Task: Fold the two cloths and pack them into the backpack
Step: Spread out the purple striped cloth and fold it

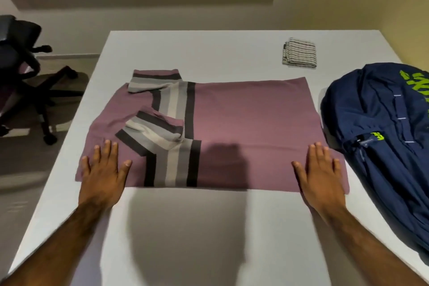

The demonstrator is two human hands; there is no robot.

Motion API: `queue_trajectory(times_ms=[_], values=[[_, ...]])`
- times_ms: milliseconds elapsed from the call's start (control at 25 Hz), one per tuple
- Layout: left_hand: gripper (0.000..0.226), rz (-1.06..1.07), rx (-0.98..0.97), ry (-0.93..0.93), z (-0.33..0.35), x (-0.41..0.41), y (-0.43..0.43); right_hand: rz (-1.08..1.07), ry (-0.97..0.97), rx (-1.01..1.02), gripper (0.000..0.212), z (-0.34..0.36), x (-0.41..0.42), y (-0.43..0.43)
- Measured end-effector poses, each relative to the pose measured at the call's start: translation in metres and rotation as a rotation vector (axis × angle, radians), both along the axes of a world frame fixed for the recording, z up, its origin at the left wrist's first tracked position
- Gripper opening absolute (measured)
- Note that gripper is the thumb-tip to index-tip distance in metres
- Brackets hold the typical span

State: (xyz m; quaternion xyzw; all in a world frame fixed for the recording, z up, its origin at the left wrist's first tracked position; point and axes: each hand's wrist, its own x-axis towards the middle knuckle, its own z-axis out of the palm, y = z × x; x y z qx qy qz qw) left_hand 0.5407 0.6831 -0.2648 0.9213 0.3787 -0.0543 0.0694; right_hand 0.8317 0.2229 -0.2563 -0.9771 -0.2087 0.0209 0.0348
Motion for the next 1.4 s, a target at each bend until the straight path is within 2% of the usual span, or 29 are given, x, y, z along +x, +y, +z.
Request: queue_trajectory(times_ms=[80,160,320,440,560,600,720,840,920,1000,1040,1120,1160,1280,1400], values=[[0.075,0.082,0.027,-0.025,0.015,0.003,0.004,0.031,-0.095,0.073,0.057,0.015,-0.002,0.026],[0.063,0.082,0.033,-0.072,0.032,0.013,0.01,0.206,-0.127,0.149,0.041,0.027,-0.012,0.077],[0.027,-0.018,-0.068,-0.286,0.056,0.05,0.03,0.531,0.061,0.236,0.016,0.038,-0.035,0.207],[0.033,-0.016,-0.163,-0.378,0.063,0.086,0.048,0.596,0.161,0.308,0.008,0.045,-0.04,0.288],[0.039,-0.111,-0.156,-0.373,0.061,0.117,0.07,0.543,0.227,0.202,0.015,0.054,-0.045,0.334],[0.038,-0.209,-0.112,-0.328,0.059,0.127,0.077,0.506,0.241,0.142,0.017,0.055,-0.046,0.342],[0.035,-0.46,0.148,-0.032,0.05,0.147,0.092,0.447,0.237,-0.031,0.022,0.055,-0.05,0.363],[0.031,-0.54,0.297,0.074,0.046,0.154,0.102,0.379,0.286,-0.1,0.025,0.056,-0.051,0.376],[0.022,-0.521,0.207,0.0,0.047,0.157,0.105,0.362,0.316,-0.089,0.024,0.059,-0.051,0.381],[0.015,-0.438,-0.033,-0.086,0.052,0.159,0.103,0.34,0.372,-0.042,0.024,0.062,-0.053,0.381],[0.011,-0.412,-0.093,-0.07,0.055,0.16,0.102,0.328,0.393,-0.018,0.022,0.063,-0.054,0.381],[0.002,-0.388,-0.088,0.0,0.061,0.161,0.102,0.338,0.38,0.005,0.012,0.064,-0.058,0.378],[0.003,-0.377,-0.069,-0.026,0.064,0.159,0.103,0.367,0.333,0.009,0.007,0.064,-0.059,0.376],[0.005,-0.381,-0.102,-0.28,0.077,0.143,0.105,0.483,0.112,0.074,0.007,0.062,-0.06,0.364],[0.012,-0.42,-0.147,-0.45,0.082,0.099,0.098,0.549,0.017,0.145,0.003,0.056,-0.071,0.344]])
